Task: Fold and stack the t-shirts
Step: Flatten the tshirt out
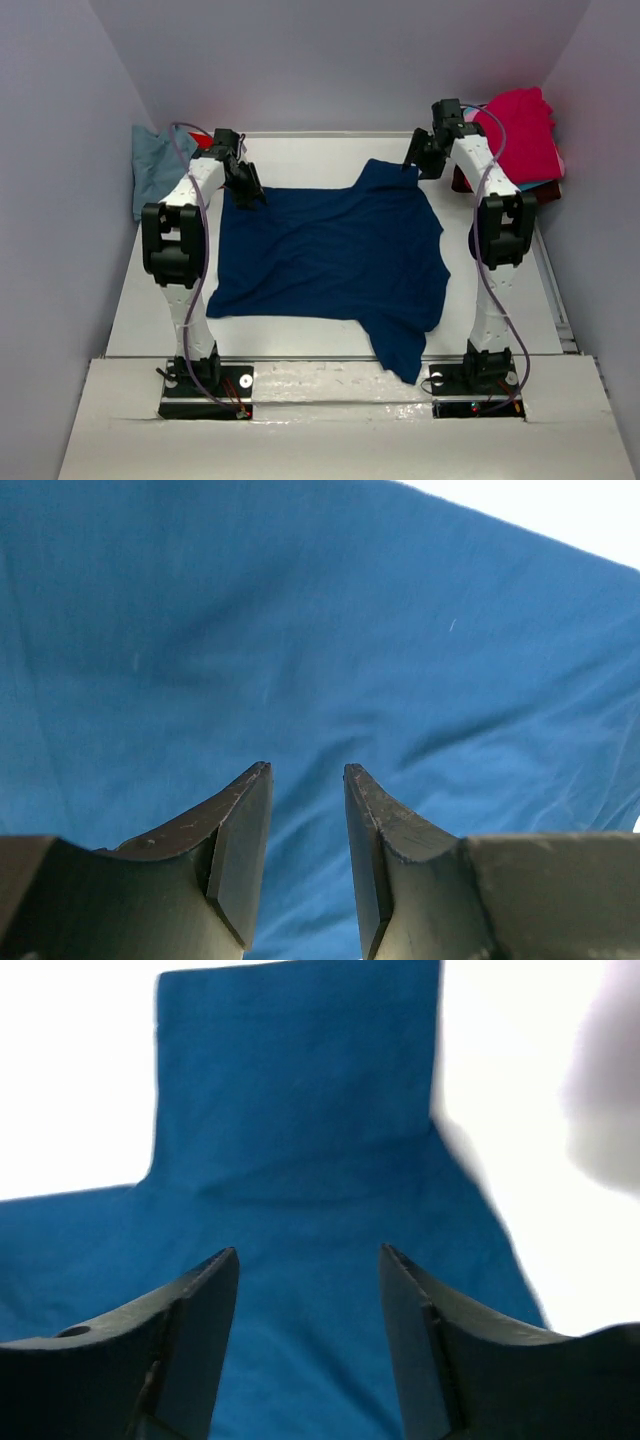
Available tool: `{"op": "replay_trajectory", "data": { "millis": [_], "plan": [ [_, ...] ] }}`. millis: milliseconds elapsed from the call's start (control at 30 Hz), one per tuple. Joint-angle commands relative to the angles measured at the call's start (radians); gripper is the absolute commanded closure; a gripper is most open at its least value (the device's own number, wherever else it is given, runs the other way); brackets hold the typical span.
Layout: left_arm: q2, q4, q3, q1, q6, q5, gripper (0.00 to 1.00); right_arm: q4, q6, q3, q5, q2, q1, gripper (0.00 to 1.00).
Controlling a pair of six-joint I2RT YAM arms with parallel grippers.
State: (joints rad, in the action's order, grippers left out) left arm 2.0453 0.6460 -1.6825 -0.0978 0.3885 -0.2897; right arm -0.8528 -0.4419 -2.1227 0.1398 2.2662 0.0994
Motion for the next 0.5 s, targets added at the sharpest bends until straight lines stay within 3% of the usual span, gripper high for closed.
{"op": "replay_trajectory", "data": {
  "millis": [0, 200, 467],
  "plan": [
    [-0.168, -0.014, 0.152, 0.0, 0.033, 0.052, 0.54, -0.095, -0.024, 0.116, -0.002, -0.131, 0.037, 0.4],
    [-0.293, -0.104, 0.386, 0.0, 0.09, 0.041, 0.59, -0.094, -0.032, 0.392, 0.038, -0.255, 0.101, 0.5],
    [-0.263, -0.082, 0.411, 0.009, 0.035, 0.144, 0.58, -0.08, -0.06, 0.636, -0.012, -0.292, 0.178, 0.54]
  ]
}}
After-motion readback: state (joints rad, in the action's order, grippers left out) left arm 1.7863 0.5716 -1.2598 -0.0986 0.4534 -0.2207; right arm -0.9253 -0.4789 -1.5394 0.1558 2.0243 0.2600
